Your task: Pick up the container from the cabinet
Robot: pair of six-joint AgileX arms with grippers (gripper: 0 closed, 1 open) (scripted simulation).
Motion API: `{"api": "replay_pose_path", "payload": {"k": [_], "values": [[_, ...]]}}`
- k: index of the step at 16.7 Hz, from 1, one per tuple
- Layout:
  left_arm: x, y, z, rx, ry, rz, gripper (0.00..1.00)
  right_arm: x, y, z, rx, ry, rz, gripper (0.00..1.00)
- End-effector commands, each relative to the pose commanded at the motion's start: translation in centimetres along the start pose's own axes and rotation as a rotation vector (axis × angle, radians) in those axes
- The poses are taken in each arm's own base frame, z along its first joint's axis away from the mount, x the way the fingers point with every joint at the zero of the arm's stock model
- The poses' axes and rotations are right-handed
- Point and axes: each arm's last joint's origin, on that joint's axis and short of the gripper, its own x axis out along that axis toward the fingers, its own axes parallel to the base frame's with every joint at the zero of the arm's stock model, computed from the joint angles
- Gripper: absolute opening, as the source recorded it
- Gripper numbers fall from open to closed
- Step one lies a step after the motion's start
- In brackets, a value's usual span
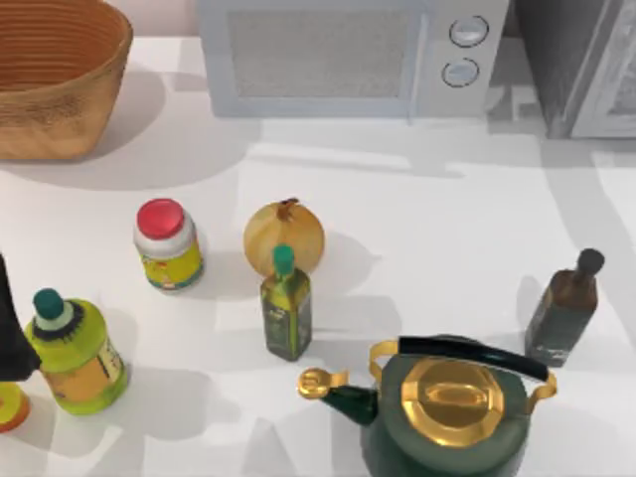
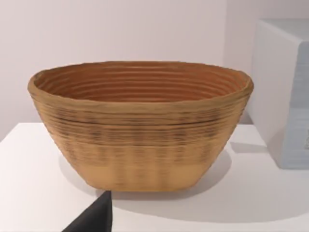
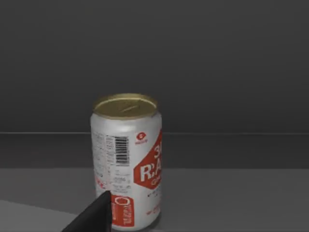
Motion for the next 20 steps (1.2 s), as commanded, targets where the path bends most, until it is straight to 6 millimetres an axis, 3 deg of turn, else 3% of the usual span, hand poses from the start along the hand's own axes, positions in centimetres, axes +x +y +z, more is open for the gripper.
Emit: {"api": "replay_pose_path", "payload": {"k": [7,14,20], "values": [[0.0,0.0,0.0,0.000,0.000,0.000,1.00,0.4,0.1,0.0,-0.001,0.002,-0.003,1.00],[0.0,0.0,0.0,0.000,0.000,0.000,1.00,3.2,4.4,-2.5,0.001,-0.011,-0.008,1.00],[0.0,0.0,0.0,0.000,0.000,0.000,1.00,3.6,4.4,-2.4,0.001,-0.010,-0.009,1.00]]}}
